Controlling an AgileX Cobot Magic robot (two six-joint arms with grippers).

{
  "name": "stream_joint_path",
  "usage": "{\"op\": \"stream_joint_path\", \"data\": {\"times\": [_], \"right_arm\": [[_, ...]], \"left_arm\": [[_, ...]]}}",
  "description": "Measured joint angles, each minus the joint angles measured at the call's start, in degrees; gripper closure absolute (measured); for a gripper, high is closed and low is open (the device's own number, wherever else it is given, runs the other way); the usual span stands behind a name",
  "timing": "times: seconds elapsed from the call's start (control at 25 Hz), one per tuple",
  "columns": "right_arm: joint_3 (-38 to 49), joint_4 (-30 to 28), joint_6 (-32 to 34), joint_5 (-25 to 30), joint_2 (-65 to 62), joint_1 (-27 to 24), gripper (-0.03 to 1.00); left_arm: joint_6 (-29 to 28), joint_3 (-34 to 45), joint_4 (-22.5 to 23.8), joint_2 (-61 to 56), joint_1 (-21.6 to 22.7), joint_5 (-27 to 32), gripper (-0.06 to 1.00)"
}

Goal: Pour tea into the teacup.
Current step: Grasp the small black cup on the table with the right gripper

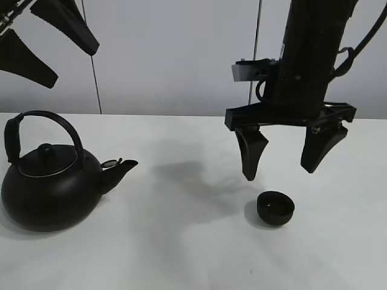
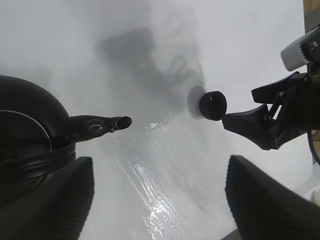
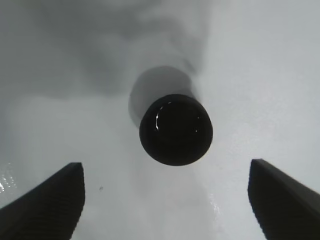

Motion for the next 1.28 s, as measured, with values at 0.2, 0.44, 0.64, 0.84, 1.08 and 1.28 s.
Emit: {"op": "stream_joint_path", "data": {"times": [0.2, 0.44, 0.64, 0.84, 1.08, 1.28], "right_arm": [[4.29, 1.28, 0.25, -5.18, 0.0, 0.0, 0.36], [4.71, 1.64, 0.25, -6.65, 1.62, 0.0, 0.36], [4.71, 2.18, 0.25, -7.99, 4.47, 0.0, 0.37], [4.71, 2.37, 0.25, -10.41, 5.72, 0.0, 0.37], [4.71, 2.44, 0.25, -12.37, 5.86, 0.0, 0.37], [4.71, 2.54, 0.25, -12.37, 7.01, 0.0, 0.37]], "left_arm": [[0.02, 0.0, 0.0, 0.0, 0.0, 0.0, 0.41], [0.02, 0.0, 0.0, 0.0, 0.0, -0.01, 0.41], [0.02, 0.0, 0.0, 0.0, 0.0, -0.01, 0.41], [0.02, 0.0, 0.0, 0.0, 0.0, -0.01, 0.41], [0.02, 0.0, 0.0, 0.0, 0.0, -0.01, 0.41], [0.02, 0.0, 0.0, 0.0, 0.0, -0.11, 0.41]]}}
